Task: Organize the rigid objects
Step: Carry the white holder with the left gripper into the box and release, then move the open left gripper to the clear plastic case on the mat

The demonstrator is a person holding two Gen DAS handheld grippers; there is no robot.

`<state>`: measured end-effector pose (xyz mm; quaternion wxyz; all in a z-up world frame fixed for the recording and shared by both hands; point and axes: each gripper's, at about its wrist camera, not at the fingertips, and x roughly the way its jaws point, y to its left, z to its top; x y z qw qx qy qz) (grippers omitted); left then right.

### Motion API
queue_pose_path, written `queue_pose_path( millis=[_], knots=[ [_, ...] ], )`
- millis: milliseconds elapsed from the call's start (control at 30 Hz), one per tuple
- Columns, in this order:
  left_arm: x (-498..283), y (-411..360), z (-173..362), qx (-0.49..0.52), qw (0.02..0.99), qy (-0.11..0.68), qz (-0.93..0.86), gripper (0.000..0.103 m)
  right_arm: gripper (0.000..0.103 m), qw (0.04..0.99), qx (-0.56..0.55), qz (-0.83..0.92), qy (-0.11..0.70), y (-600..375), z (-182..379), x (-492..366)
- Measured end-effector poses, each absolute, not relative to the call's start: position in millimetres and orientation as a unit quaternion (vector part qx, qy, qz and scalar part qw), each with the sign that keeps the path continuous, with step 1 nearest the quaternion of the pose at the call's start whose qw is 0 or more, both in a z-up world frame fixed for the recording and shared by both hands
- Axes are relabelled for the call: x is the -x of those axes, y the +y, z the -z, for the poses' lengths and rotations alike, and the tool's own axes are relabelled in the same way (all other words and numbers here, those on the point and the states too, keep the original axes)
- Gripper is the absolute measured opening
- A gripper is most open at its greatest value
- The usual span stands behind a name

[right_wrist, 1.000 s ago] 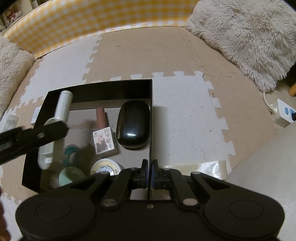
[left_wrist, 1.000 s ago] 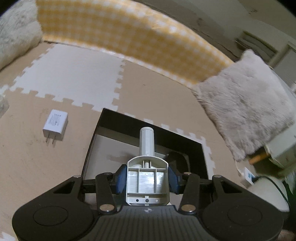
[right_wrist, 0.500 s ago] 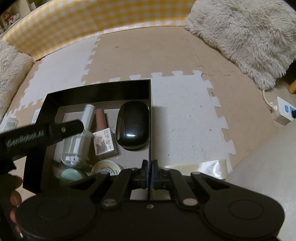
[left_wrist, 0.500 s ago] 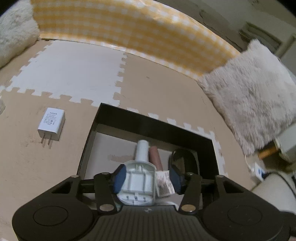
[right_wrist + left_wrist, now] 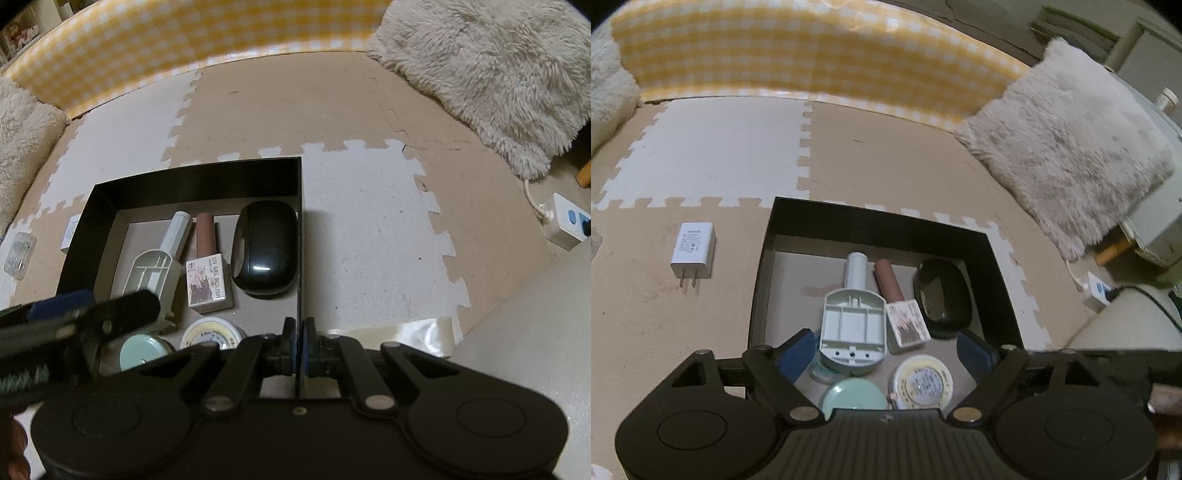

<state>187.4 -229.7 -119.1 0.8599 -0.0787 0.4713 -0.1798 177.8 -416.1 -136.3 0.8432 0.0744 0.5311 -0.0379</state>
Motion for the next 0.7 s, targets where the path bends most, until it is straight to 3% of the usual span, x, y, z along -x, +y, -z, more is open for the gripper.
queue_pose_path(
  millis=[467,700],
  knots=[
    [-162.9,-217.8,96.5,0.045,0.865,0.454,0.21,0.102,0.004,0.843,-0.077,0.037,0.531,-416.5,136.2,-177.6],
    [-152.8,-200.9,84.9,0.028,0.868,0.439,0.23,0.103,0.004,0.843,-0.076,0.037,0.531,-416.2,136.3,-177.4]
  ],
)
